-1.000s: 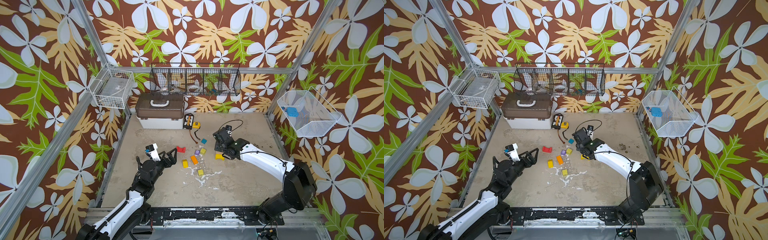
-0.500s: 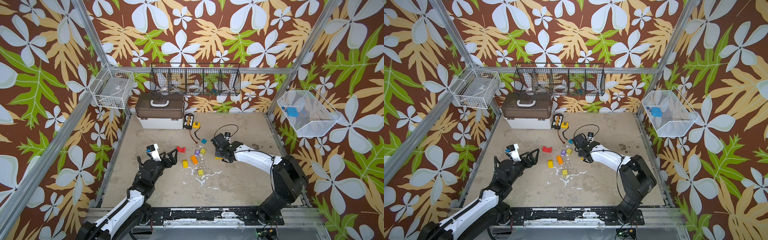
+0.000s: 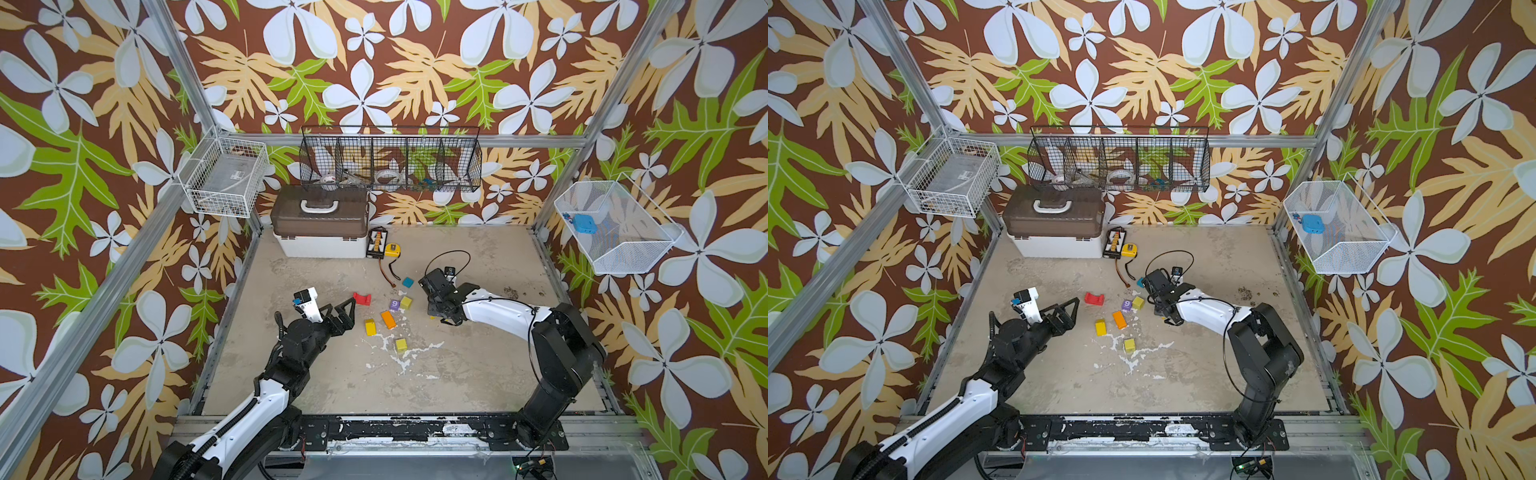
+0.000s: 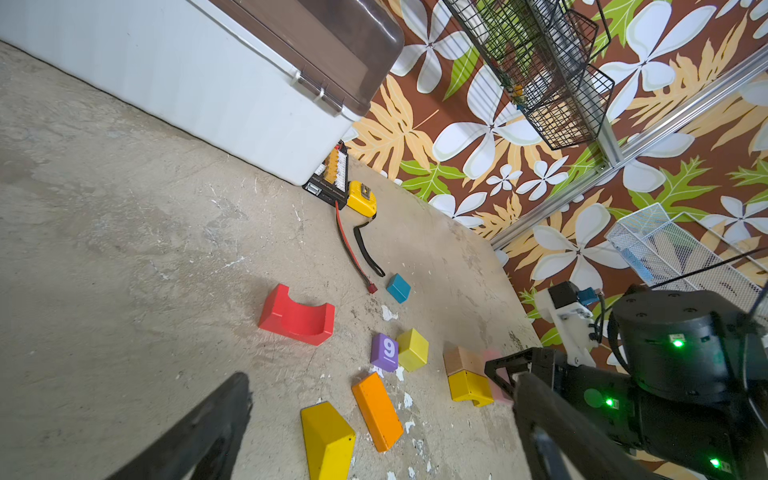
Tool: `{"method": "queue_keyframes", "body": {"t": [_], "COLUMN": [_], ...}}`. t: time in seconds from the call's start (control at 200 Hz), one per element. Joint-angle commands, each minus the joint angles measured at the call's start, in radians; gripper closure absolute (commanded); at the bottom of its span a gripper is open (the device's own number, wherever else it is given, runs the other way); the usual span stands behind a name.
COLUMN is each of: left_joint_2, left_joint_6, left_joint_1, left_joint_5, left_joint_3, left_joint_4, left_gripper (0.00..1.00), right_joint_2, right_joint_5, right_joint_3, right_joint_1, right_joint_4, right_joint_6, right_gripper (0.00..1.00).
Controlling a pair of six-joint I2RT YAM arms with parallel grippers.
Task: Build the wood block tower
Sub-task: 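Position the held pink bar above the wood arch block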
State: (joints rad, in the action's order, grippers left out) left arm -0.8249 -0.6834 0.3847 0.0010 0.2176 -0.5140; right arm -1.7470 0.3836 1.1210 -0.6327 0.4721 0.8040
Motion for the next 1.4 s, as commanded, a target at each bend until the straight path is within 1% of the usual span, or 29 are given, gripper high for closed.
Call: {"method": "queue_keyframes", "body": {"t": [0.0, 0.215, 0.365, 0.671, 0.766, 0.926, 1.151, 1.396], "left_joint_2": [0.001, 0.008, -0.002, -0.012, -0.013, -0.012, -0.013, -0.02], "left_joint_6": [-0.006, -0.008, -0.013, -0.018, -0.018, -0.019, -0.019, -0.022], "left_joint_1": [0.0, 0.0, 0.0, 0.0, 0.0, 0.0, 0.0, 0.0], "left_joint_5": [0.001, 0.001, 0.006, 0.011, 0.014, 0.016, 0.016, 0.015], "left_joint_3": [0.008, 0.005, 0.004, 0.002, 0.004, 0.002, 0.003, 0.003], "left_joint_4": [-0.026, -0.026, -0.029, -0.035, -0.035, -0.037, -0.035, -0.038], "left_gripper": [0.0, 0.0, 0.0, 0.0, 0.0, 0.0, 0.0, 0.0], "right_joint_2": [-0.008, -0.001, -0.006, 0.007, -0.001, 0.004, 0.001, 0.006], "right_joint_5": [-0.005, -0.01, -0.009, -0.025, -0.026, -0.011, -0.021, -0.034], "right_joint_3": [0.006, -0.002, -0.004, -0.028, -0.022, -0.025, -0.025, -0.036], "right_joint_1": [0.002, 0.004, 0.007, 0.019, 0.019, 0.021, 0.027, 0.05], "right_joint_4": [-0.004, -0.022, -0.03, -0.066, -0.06, -0.061, -0.062, -0.069], "right_joint_6": [-0.012, -0.025, -0.039, -0.072, -0.072, -0.072, -0.074, -0.069], "right_gripper": [0.91, 0.91, 0.87, 0.84, 0.85, 0.85, 0.84, 0.8]}}
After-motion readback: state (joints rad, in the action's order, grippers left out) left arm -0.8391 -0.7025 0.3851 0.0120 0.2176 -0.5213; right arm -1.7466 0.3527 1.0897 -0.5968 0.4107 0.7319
